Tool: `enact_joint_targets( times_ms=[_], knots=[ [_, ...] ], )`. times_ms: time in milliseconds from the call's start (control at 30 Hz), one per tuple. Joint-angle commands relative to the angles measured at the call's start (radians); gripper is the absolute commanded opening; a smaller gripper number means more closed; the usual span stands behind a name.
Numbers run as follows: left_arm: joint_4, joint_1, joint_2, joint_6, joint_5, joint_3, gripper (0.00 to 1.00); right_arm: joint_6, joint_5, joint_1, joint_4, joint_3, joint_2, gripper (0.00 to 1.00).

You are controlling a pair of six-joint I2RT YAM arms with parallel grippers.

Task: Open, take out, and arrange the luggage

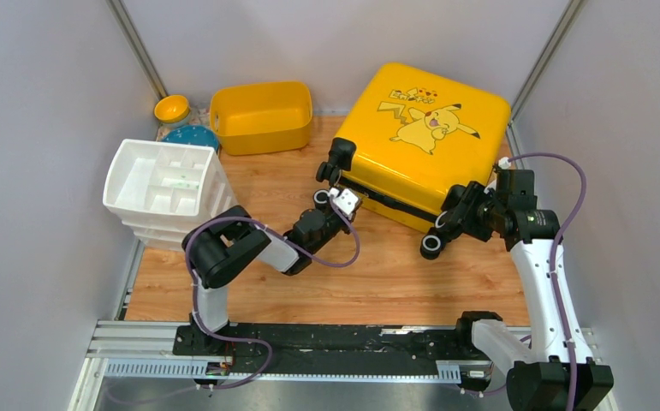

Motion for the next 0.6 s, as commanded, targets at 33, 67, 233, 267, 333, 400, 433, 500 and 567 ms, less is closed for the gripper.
enact_joint_targets(
  times_ms=[33,67,233,267,333,400,433,500,567],
  knots=[
    [0.108,0.080,-0.172,-0.063,0.021,-0.112,0.00,-0.061,0.022,-0.030,0.049,0.023,-0.019,0.00],
    [0.102,0.100,-0.178,-0.065,0.031,-0.121,0.00,-0.064,0.028,-0.034,0.046,0.025,-0.020,0.00],
    [0.022,0.164,-0.202,-0.140,0.051,-0.143,0.00,-0.098,0.048,-0.073,0.022,0.042,-0.014,0.00],
    [0.016,0.179,-0.205,-0.146,0.055,-0.144,0.00,-0.102,0.048,-0.077,0.019,0.045,-0.013,0.00],
    [0.010,0.196,-0.205,-0.146,0.061,-0.143,0.00,-0.119,0.051,-0.087,0.011,0.046,-0.013,0.00],
    [-0.010,0.218,-0.207,-0.151,0.057,-0.135,0.00,-0.133,0.059,-0.091,0.011,0.048,-0.011,0.00],
    [-0.019,0.227,-0.205,-0.155,0.055,-0.132,0.00,-0.139,0.062,-0.097,0.007,0.051,-0.011,0.00],
    [-0.042,0.259,-0.201,-0.168,0.060,-0.121,0.00,-0.150,0.068,-0.100,0.003,0.055,-0.010,0.00],
    [-0.034,0.278,-0.192,-0.146,0.069,-0.115,0.00,-0.173,0.071,-0.108,-0.001,0.059,-0.010,0.00]
  ],
)
